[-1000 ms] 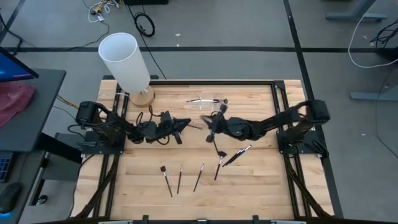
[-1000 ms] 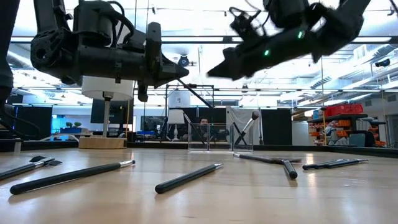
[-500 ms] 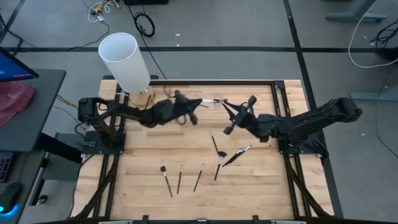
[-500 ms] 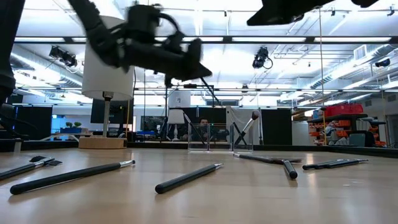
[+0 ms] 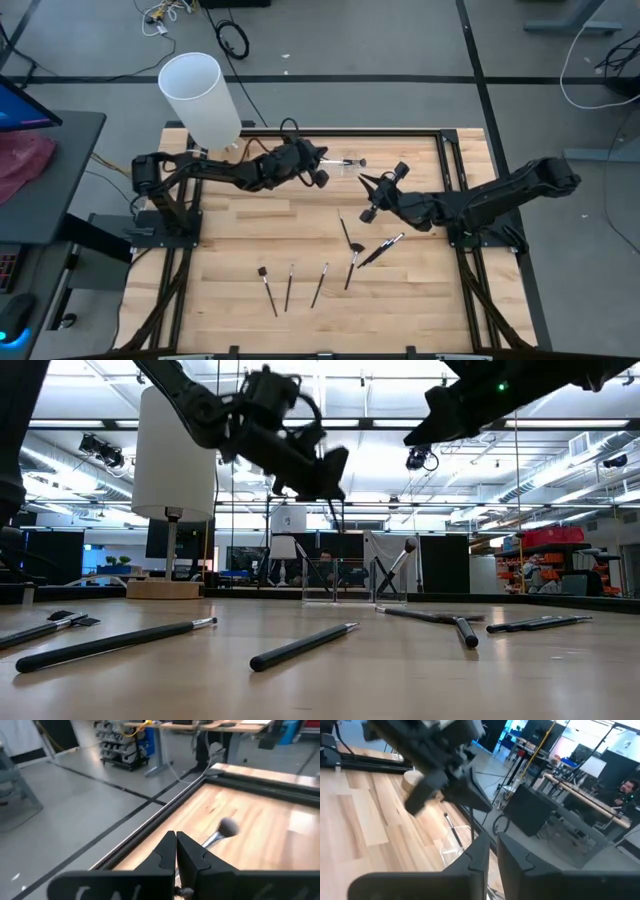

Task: Pick & Place Makeup Supplies
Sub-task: Put the makeup brush into the transparent organizer

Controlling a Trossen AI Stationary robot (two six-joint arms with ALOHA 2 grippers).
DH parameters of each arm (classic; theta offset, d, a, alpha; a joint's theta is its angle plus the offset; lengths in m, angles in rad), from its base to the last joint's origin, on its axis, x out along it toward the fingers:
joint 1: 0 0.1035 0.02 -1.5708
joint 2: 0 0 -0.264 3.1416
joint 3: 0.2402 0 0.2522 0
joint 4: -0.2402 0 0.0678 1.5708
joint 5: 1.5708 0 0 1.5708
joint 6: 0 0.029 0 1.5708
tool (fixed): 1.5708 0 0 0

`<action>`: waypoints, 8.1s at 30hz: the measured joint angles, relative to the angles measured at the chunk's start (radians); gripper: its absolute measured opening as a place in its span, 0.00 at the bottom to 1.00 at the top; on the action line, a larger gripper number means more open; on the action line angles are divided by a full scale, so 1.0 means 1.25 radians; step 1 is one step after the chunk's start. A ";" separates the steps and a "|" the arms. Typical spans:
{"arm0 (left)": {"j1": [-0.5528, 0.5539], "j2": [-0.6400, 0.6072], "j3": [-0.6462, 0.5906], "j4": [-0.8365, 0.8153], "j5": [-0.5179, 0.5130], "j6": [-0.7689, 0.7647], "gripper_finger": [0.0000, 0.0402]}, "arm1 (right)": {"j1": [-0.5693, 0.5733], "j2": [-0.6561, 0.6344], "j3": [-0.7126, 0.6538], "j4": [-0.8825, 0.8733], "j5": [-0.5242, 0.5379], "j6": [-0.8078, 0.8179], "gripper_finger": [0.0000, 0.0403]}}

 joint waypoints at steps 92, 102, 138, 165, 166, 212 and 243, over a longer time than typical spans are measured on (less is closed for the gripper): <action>-0.565 -0.165 0.000 -0.636 -0.248 -0.332 0.11 | -0.085 0.739 0.184 0.260 -1.208 -0.136 0.24; -0.552 -0.160 0.001 -0.622 -0.137 -0.372 0.11 | -0.118 0.757 0.183 0.295 -1.223 -0.135 0.04; -0.350 0.066 0.001 -0.520 0.188 -0.367 0.47 | -0.135 0.577 0.181 0.069 -0.955 -0.232 0.02; -0.345 0.066 0.001 -0.484 0.190 -0.360 0.47 | -0.134 0.576 0.181 0.075 -0.919 -0.223 0.02; -0.345 0.066 0.001 -0.484 0.191 -0.358 0.47 | -0.134 0.576 0.181 0.082 -0.919 -0.224 0.02; -0.286 -0.087 0.000 -0.359 -0.042 -0.065 0.06 | -0.067 0.011 0.049 -0.111 -0.475 -0.183 0.23; -0.239 -0.100 0.000 -0.081 0.232 0.122 0.06 | -0.156 0.232 -0.192 0.816 -0.825 -0.071 0.47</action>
